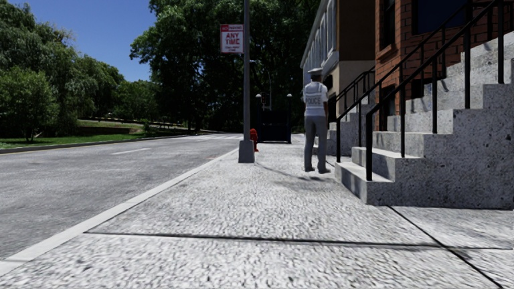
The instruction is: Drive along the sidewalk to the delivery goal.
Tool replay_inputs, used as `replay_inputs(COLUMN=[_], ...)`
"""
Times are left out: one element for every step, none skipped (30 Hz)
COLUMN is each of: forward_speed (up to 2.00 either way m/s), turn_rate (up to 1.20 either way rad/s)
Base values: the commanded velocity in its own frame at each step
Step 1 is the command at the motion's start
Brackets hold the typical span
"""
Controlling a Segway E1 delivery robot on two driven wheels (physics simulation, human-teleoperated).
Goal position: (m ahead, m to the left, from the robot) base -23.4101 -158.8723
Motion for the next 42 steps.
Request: replay_inputs(forward_speed=[2.00,2.00,2.00,2.00,2.00,2.00,2.00,2.00,2.00,2.00,2.00,2.00,2.00,2.00,2.00,2.00,2.00,2.00,2.00,2.00,2.00,2.00,2.00,2.00,2.00,2.00,2.00,2.00,2.00,2.00,2.00,2.00,2.00,2.00,2.00,2.00,2.00,2.00,2.00,2.00,2.00,2.00], turn_rate=[0.00,0.00,0.00,0.00,0.00,0.00,0.00,0.00,0.00,0.00,0.00,0.00,0.00,0.00,0.00,0.00,0.00,0.00,0.00,0.00,0.00,0.00,0.00,0.00,0.00,0.00,0.00,0.00,0.00,0.00,0.00,0.00,0.00,0.00,0.00,0.00,0.00,0.00,0.00,0.00,0.00,0.00])
